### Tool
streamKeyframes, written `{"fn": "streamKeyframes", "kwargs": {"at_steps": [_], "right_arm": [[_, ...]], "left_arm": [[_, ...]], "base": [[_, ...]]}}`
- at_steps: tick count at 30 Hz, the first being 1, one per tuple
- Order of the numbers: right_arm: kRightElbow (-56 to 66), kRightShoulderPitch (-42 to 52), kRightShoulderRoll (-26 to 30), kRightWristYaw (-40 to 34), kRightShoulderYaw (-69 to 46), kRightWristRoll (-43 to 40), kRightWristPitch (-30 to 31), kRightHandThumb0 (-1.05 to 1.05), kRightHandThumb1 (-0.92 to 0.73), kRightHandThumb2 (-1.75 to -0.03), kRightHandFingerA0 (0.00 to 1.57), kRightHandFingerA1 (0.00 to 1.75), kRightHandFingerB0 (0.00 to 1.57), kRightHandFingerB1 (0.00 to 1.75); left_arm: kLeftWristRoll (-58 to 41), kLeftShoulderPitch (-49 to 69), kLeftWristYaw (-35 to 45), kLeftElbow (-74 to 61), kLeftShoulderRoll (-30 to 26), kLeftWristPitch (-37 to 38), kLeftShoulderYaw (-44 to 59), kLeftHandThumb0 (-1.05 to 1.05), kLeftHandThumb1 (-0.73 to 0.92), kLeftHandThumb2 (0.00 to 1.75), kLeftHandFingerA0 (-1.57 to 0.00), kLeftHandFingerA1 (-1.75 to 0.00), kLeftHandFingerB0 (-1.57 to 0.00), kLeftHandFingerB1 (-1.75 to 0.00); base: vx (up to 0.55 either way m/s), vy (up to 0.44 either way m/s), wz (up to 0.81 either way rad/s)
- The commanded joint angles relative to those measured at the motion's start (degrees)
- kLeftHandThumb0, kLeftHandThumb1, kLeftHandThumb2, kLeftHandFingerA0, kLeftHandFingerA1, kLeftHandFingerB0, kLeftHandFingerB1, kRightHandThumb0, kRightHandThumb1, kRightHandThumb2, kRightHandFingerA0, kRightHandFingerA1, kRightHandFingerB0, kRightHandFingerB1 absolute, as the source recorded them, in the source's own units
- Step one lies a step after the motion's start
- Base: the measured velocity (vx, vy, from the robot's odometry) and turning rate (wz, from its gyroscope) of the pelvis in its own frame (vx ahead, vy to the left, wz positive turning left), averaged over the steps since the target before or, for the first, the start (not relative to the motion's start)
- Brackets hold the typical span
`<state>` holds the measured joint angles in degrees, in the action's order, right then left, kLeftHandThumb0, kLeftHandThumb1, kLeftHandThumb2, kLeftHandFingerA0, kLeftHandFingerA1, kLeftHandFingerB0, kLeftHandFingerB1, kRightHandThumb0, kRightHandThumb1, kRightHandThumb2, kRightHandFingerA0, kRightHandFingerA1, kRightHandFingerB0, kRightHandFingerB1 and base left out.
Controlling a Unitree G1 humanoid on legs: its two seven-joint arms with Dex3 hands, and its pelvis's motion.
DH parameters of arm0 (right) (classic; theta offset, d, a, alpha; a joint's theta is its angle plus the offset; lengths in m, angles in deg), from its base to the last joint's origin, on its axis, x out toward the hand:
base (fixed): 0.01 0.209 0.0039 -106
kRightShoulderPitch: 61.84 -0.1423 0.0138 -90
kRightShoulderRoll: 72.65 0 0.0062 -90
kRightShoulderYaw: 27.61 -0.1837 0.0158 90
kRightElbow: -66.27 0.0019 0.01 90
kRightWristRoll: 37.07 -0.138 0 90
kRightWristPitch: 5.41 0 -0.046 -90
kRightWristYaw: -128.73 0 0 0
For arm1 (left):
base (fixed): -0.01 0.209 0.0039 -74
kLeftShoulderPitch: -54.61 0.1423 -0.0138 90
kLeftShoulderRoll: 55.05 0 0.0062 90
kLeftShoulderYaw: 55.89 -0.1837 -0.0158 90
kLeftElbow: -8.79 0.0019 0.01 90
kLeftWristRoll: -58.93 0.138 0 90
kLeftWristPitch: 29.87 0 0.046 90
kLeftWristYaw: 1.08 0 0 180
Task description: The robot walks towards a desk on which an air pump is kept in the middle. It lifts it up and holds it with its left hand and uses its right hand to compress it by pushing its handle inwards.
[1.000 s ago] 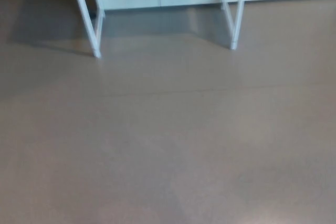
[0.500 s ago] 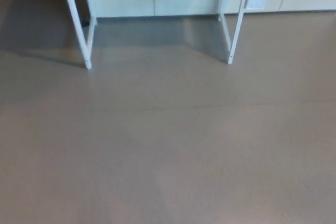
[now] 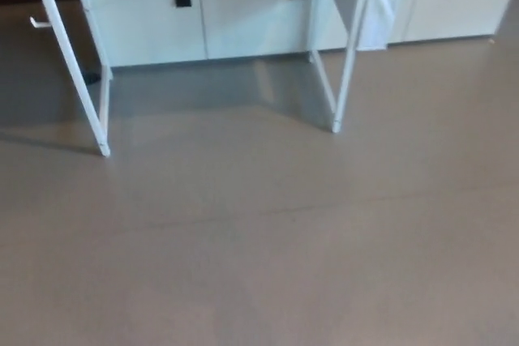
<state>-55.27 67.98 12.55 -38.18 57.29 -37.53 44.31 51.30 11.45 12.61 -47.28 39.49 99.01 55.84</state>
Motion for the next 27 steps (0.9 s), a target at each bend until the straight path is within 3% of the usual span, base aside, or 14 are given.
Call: {"fn": "streamKeyframes", "kwargs": {"at_steps": [1,6,11,19,27], "right_arm": [[0.76,-0.91,0.28,-0.25,-0.03,-0.09,0.52,-0.29,-0.73,-0.62,0.53,0.42,0.40,0.38],[1.74,-0.30,0.23,0.23,-0.03,-0.93,1.18,-0.29,-0.74,-0.62,0.54,0.42,0.41,0.38],[1.25,-0.82,0.36,-0.36,-0.10,-0.28,0.42,-0.29,-0.74,-0.62,0.54,0.43,0.40,0.38],[3.67,-0.59,-0.27,-0.28,-0.07,-0.88,2.83,-0.27,-0.74,-0.62,0.52,0.43,0.39,0.38],[3.20,-1.01,-0.42,-0.12,-0.38,-1.20,2.36,-0.27,-0.74,-0.62,0.52,0.43,0.39,0.39]], "left_arm": [[-0.04,-0.07,-0.41,-1.59,-0.07,1.11,0.04,-0.13,0.72,0.61,-0.45,-0.39,-0.35,-0.37],[-0.22,-1.10,-0.11,0.60,-0.44,1.98,0.19,-0.13,0.72,0.61,-0.45,-0.39,-0.35,-0.37],[-0.21,-0.95,-0.20,0.41,-0.28,2.69,0.10,-0.16,0.71,0.61,-0.45,-0.40,-0.35,-0.37],[0.18,-2.12,-0.77,1.00,-0.44,2.74,0.15,-0.14,0.71,0.60,-0.47,-0.40,-0.36,-0.37],[-0.57,-1.79,-0.45,0.49,0.14,2.51,0.15,-0.16,0.71,0.60,-0.47,-0.40,-0.36,-0.38]], "base": [[0.41,-0.205,0.80],[0.42,-0.194,0.55],[0.35,-0.036,-0.22],[0.57,0.190,-0.53],[0.43,0.160,0.13]]}}
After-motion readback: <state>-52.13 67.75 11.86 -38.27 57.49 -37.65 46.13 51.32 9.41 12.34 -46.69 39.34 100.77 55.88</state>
